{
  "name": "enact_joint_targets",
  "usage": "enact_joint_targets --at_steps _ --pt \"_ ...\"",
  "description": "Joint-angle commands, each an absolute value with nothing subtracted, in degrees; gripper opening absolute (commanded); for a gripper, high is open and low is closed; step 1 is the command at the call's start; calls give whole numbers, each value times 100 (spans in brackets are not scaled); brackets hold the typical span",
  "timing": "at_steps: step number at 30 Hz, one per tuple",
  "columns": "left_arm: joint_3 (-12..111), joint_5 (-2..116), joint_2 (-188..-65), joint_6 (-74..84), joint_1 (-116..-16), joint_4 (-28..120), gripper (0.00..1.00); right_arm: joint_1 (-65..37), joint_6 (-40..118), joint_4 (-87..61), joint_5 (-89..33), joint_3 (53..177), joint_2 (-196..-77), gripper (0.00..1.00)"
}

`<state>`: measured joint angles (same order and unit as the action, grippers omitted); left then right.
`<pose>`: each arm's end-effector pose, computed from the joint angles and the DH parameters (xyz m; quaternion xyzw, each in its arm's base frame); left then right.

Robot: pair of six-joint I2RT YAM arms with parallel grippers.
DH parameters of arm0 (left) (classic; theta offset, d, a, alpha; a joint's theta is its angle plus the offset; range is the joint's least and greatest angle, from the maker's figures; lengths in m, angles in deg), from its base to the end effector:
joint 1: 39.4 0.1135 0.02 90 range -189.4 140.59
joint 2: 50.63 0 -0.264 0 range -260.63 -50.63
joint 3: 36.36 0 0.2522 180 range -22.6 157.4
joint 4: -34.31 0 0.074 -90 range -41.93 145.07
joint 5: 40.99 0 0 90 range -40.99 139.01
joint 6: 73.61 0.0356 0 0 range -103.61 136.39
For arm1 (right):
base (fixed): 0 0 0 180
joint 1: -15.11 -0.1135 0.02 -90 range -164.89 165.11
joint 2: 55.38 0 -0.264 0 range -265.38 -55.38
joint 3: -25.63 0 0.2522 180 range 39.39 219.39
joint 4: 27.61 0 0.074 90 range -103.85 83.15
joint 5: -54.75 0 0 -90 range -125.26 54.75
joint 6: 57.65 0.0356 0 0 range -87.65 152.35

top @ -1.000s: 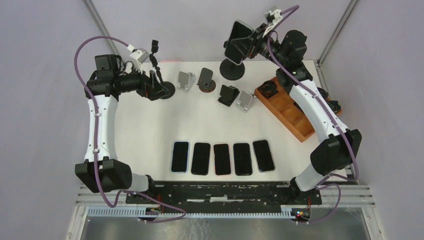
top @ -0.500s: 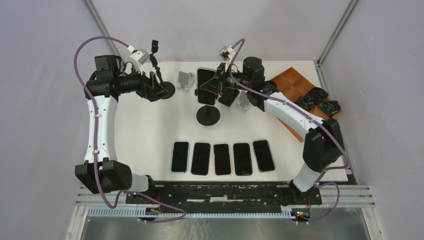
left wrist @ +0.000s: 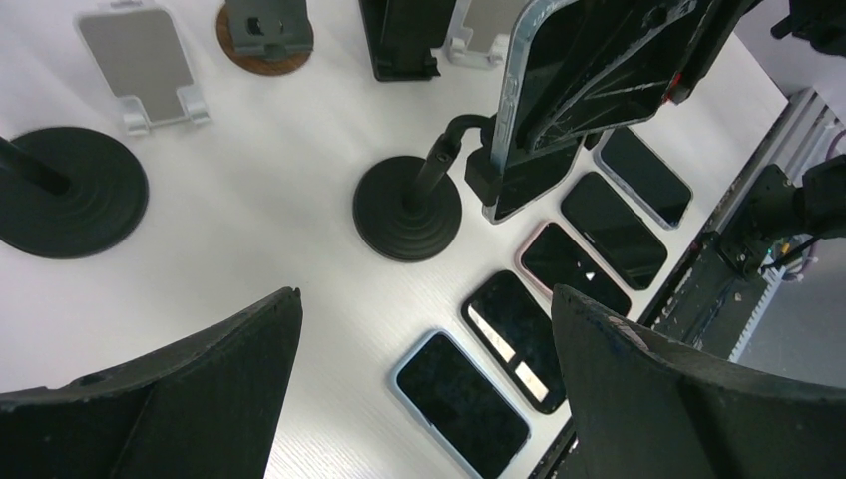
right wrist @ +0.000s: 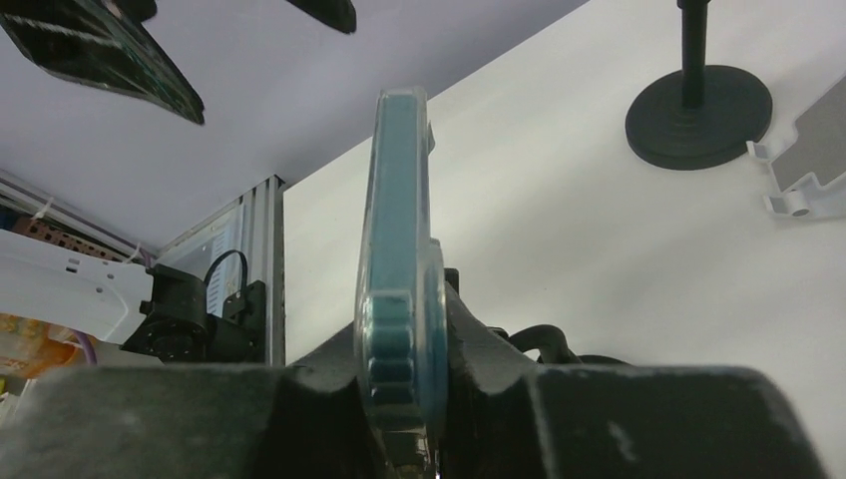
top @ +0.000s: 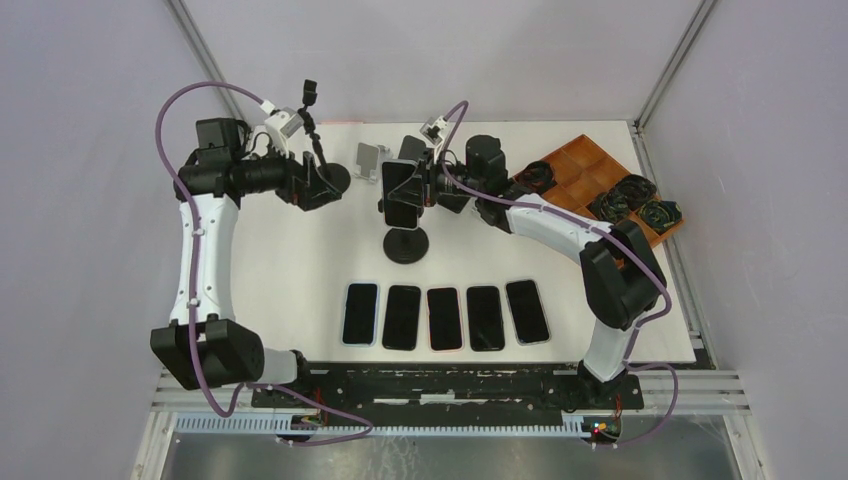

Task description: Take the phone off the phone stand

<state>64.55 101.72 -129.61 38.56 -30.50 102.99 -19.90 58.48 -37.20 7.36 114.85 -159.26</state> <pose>0.2701 0.0136 0.3972 0.2588 0.8085 -0.3092 0.4287 0.3360 0.2648 0.2971 -0.2978 0.6662 0.5507 0.4053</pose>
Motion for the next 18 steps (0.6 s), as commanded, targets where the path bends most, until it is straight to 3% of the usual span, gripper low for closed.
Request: enact_joint_targets --at_steps 1,2,3,5,7,11,18 --pt "6070 10456 -12830 4367 -3097 10242 100 -2000 5826 -4317 807 11481 -15563 34" --pt "5963 10494 -12839 4454 -3135 10247 100 -1999 5808 -4287 763 11411 -15482 46" --pt "5855 10529 -12853 4543 -3173 10247 100 -1997 5800 -4285 747 11342 -15411 52" --pt "5640 10592 -12895 4772 -3275 10244 100 -2003 5772 -4289 707 11186 -15270 61" --pt "5448 10652 -12958 4916 -3335 10196 100 -1995 5752 -4232 661 11121 -15204 63" --pt "5057 10887 -13025 5188 -3396 9936 100 -1960 5785 -4026 653 11157 -15245 58" --pt "4581 11055 -13236 5362 -3731 9213 100 -1906 5993 -3703 982 11648 -15708 36"
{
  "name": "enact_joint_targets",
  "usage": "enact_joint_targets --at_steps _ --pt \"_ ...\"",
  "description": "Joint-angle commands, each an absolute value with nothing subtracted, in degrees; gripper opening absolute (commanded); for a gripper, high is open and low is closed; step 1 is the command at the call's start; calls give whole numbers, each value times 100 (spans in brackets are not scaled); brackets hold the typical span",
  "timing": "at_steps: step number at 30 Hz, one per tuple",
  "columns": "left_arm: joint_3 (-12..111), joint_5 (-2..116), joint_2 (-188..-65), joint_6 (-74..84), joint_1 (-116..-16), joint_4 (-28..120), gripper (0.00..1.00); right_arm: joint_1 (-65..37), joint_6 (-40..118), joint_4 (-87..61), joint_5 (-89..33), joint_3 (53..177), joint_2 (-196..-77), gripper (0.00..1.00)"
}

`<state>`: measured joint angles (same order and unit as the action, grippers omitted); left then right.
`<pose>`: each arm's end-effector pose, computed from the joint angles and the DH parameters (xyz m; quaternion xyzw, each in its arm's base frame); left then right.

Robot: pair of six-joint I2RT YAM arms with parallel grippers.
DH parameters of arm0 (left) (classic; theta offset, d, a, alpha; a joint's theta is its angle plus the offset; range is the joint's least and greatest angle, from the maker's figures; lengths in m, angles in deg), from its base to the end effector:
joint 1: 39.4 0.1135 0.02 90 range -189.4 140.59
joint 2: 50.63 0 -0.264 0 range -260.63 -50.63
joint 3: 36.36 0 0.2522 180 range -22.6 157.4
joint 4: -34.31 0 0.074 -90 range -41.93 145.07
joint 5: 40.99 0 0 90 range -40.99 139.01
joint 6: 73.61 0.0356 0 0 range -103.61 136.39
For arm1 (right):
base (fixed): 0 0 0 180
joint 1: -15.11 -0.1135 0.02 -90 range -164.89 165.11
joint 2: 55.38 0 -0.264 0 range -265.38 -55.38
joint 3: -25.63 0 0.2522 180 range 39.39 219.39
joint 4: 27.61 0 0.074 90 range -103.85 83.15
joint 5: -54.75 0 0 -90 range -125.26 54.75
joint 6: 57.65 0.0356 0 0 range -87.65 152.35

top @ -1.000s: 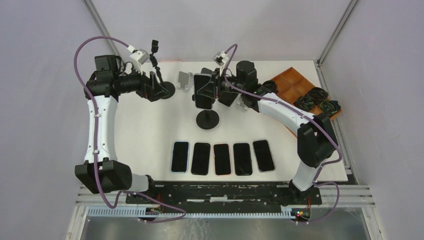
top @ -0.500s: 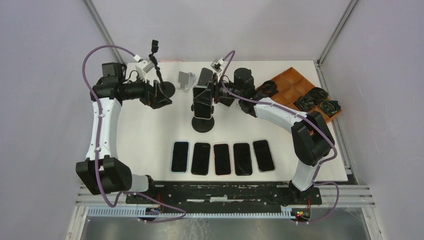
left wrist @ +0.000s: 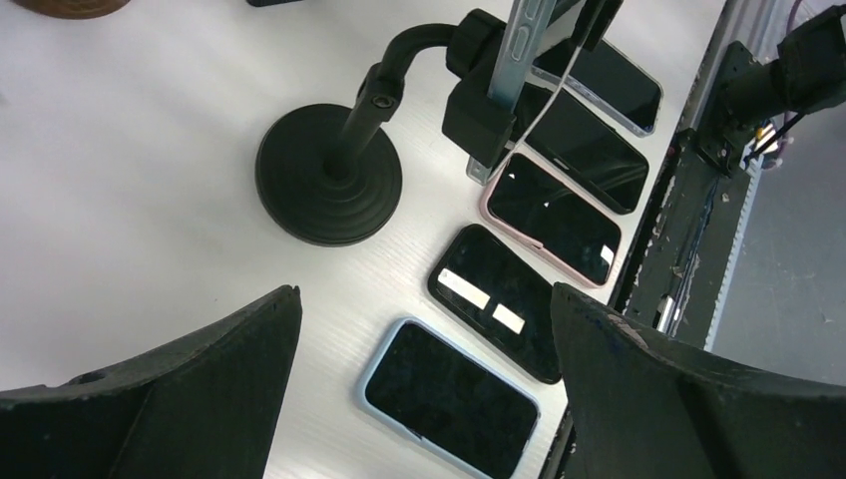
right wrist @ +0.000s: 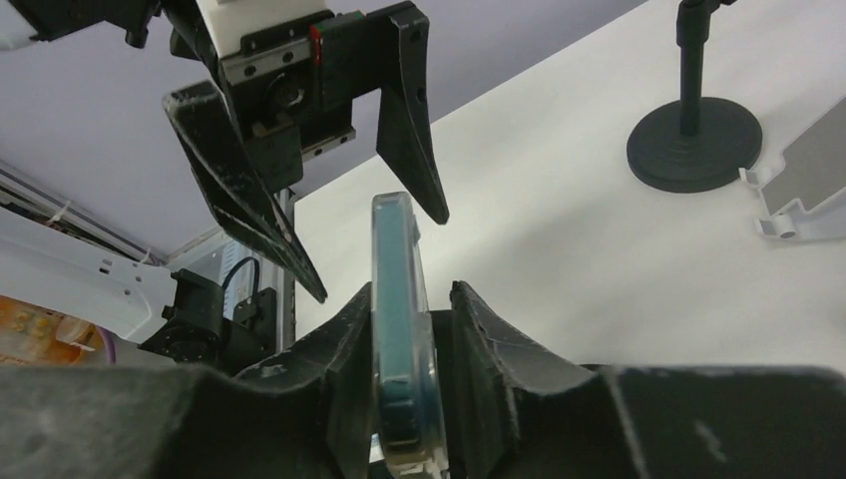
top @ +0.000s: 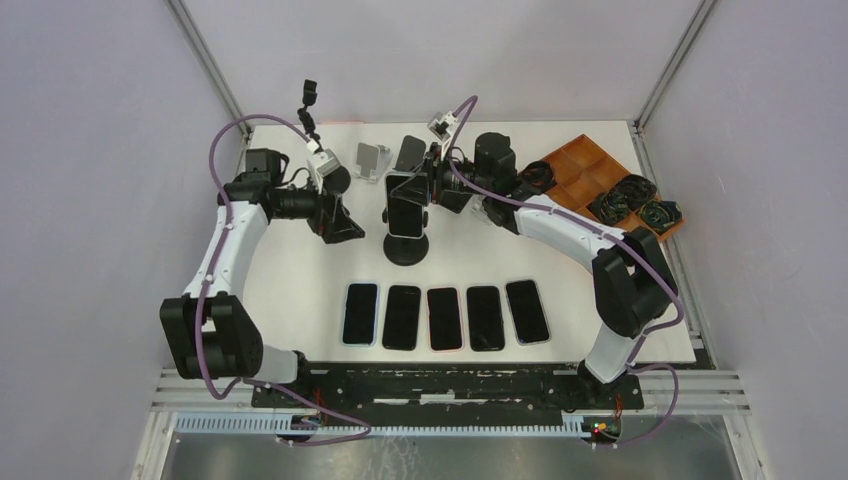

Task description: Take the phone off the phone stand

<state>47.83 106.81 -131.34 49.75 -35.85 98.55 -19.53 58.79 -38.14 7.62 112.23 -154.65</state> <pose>0.2759 -0.0131 0.3082 0.3358 0.7872 -0.3736 0.3576 0.3224 0.2522 0.3150 -0.3008 0.6505 0.5548 0.4225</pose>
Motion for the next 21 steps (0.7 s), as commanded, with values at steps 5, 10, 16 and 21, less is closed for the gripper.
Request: enact_joint_targets --at_steps 5,10,16,21 --pt "4496 11099 -13449 5390 -3871 8837 100 -1890 6004 -3598 1139 11714 -15749 19" --pt "4669 11193 -13579 5505 -4086 8837 100 -1764 6882 -4322 1218 11939 -15706 0" --pt "4761 11437 -13456 5524 -4204 8833 100 -1621 9159 -6705 1201 11741 -15642 0" --pt "4783 11667 -13264 5340 -4313 8748 100 -1634 10360 -8295 844 11378 -15641 0"
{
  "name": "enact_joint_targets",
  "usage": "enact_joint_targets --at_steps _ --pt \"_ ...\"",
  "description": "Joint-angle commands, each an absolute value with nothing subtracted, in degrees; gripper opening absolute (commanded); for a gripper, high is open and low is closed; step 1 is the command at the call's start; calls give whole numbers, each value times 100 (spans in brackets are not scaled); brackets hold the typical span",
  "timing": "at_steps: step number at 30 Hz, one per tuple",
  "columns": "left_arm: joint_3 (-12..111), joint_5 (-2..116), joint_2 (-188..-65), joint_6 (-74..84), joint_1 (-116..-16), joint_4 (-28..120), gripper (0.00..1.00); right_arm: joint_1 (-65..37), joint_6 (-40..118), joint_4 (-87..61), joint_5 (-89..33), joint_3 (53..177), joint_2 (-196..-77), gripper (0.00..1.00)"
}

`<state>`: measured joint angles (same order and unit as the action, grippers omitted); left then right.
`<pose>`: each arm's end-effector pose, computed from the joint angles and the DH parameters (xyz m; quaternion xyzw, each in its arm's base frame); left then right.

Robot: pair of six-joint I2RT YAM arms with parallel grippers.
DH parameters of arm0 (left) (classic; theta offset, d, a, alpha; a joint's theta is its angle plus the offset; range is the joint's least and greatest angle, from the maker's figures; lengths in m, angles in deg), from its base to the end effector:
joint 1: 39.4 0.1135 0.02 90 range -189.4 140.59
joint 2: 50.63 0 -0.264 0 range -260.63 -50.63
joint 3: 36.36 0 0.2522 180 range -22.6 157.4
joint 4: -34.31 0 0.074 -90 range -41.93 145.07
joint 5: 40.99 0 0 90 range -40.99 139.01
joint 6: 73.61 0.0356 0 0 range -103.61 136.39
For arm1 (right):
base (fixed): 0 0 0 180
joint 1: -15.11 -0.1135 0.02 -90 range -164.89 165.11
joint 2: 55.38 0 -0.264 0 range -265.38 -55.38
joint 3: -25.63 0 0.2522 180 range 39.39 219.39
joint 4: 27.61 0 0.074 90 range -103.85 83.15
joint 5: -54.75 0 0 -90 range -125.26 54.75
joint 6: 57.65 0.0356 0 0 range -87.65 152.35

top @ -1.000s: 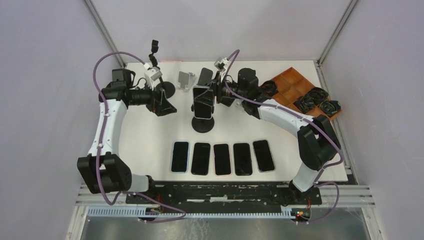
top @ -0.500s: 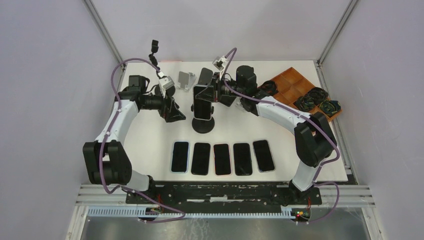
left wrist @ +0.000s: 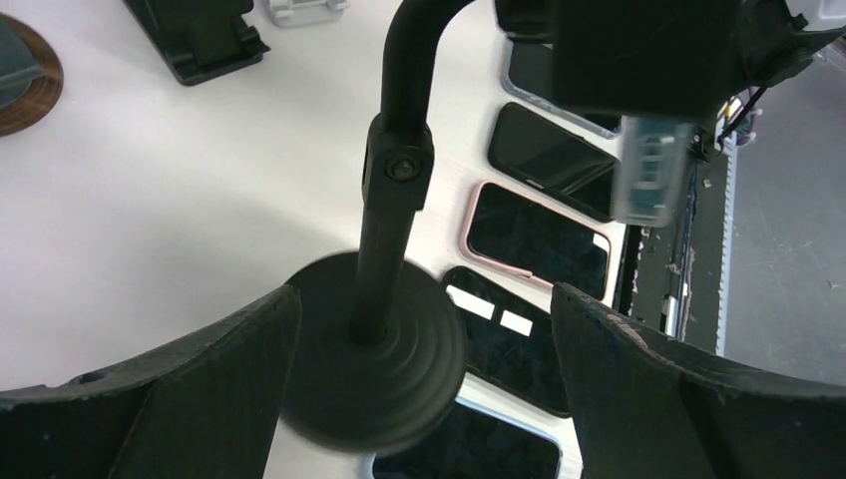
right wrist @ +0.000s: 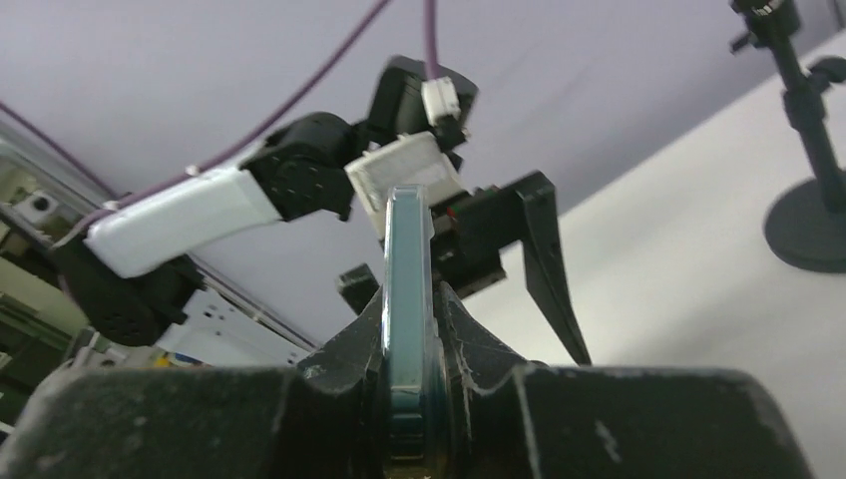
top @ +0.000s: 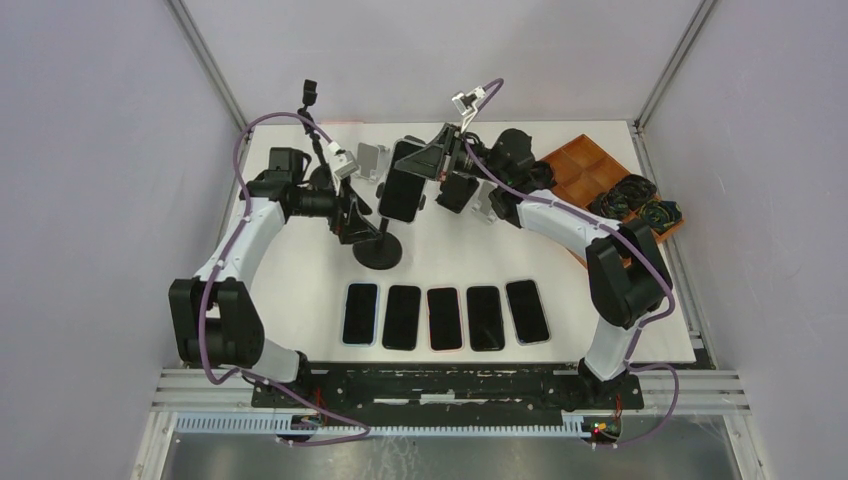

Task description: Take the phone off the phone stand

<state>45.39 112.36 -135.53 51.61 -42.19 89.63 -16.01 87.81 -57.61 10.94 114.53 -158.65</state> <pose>0.2935 -0.0462 0.2859 0.4016 0.7279 -0.4207 0.3631 0.3462 0.2390 0.3344 -0.1883 0.6093 0.6751 0.3709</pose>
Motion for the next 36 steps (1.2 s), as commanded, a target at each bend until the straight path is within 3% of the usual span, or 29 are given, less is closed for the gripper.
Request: enact_joint_targets --at_steps 1,9,15,19,25,36 --pt "4809 11695 -13237 5307 -4352 8747 100 -1641 10444 -8431 775 11331 -15636 0" --pt "4820 11632 -13136 4752 -4496 8205 96 -1889 10946 -9108 562 11121 -15673 0" --pt "4846 11553 -13158 4685 -4494 8200 83 -1950 11039 -9356 427 10940 -15517 0" --pt "4885 11615 -13129 4536 -4499 8202 57 -2001 10894 -9298 352 10858 -15408 0" --pt "4855 11593 -12900 4664 -4503 8465 4 -1997 10260 -8744 311 10637 -15088 0" --pt "4653 11436 -12999 6499 -4501 10089 2 -1447 10264 -8697 331 10874 -14590 0"
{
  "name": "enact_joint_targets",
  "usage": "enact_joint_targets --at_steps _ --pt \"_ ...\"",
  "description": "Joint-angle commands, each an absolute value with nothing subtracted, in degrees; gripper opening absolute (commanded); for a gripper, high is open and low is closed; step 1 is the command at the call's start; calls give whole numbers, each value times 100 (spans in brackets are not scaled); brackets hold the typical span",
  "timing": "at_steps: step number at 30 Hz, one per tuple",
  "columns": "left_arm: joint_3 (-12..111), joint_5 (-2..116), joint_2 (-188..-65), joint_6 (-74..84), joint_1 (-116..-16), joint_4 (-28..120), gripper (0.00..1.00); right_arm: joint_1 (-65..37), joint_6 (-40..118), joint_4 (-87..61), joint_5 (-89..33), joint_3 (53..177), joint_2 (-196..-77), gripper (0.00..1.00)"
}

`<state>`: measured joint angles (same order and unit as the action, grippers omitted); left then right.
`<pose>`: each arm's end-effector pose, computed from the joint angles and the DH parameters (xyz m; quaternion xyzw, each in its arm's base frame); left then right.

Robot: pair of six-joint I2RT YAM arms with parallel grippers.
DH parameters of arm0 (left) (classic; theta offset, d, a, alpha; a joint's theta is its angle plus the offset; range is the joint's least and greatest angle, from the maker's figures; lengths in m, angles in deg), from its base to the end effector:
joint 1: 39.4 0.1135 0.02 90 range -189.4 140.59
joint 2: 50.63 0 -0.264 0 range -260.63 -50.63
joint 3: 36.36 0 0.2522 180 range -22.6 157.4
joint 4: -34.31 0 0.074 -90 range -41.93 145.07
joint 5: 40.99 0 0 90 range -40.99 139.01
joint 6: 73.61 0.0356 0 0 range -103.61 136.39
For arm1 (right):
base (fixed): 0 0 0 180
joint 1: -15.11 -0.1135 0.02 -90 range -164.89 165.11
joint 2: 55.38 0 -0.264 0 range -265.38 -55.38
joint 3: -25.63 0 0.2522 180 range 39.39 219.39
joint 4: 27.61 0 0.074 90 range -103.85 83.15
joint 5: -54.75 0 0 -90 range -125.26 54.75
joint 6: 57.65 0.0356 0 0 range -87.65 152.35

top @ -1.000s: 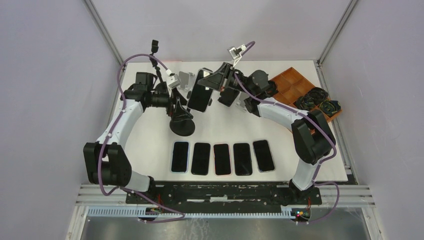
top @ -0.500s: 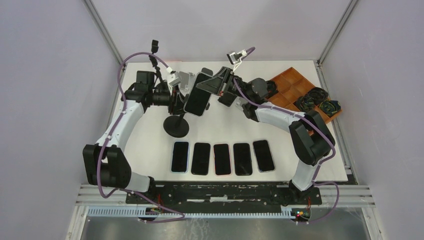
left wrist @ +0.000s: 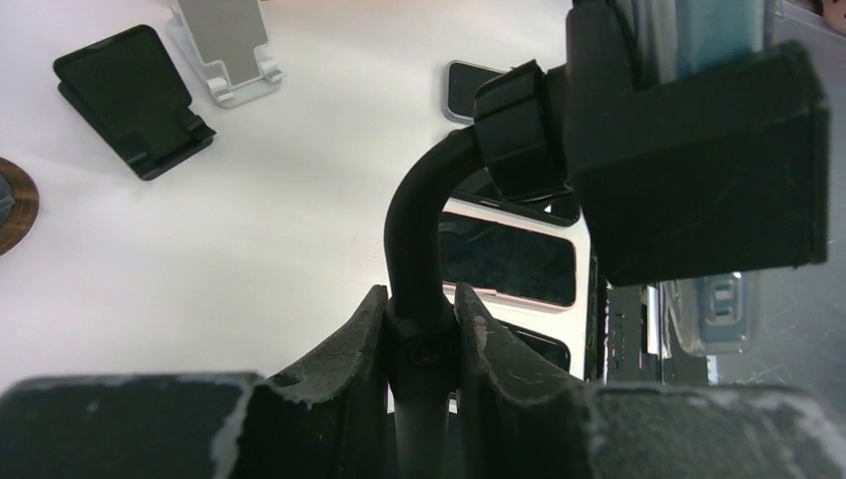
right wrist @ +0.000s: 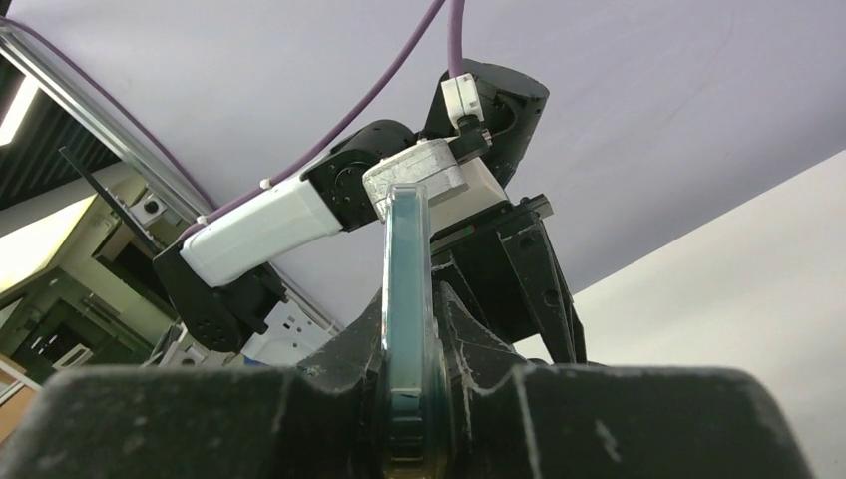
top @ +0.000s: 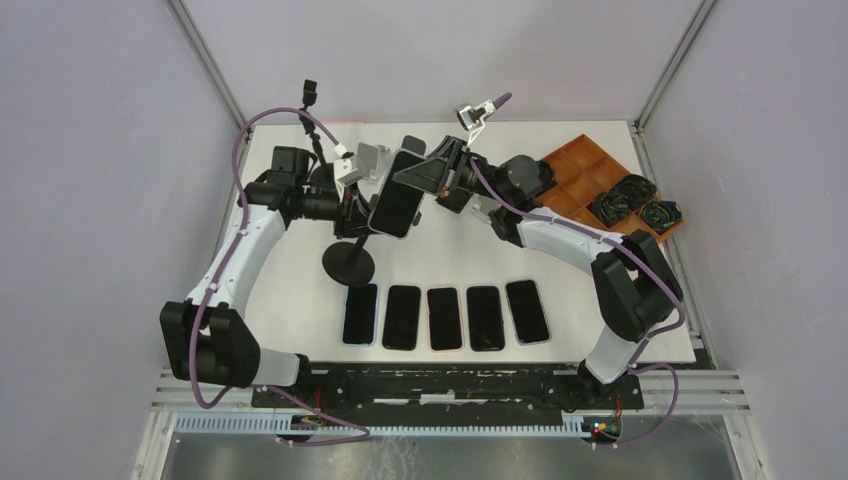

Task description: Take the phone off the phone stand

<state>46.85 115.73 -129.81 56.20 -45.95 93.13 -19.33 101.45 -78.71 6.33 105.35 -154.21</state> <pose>0.2673 -0.0636 0.3186 0.4663 0.6664 -0.4299 0.3921 0.3035 0.2368 0.3451 -0.1613 0.5252 0.7488 0.3708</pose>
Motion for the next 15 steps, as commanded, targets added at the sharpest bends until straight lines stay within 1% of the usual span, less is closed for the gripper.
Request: enact_joint_targets --at_steps 1,7,15 --pt "4622 11430 -13008 6532 -4496 10089 2 -1376 10203 -8631 335 10882 -14507 0" --pt "4560 11526 -12975 6639 -4495 10088 2 -1203 9846 -8249 281 10841 -14027 0" --pt "4544 11617 -12792 6656 -4499 10089 2 -1203 9901 -8318 210 10797 -13991 0"
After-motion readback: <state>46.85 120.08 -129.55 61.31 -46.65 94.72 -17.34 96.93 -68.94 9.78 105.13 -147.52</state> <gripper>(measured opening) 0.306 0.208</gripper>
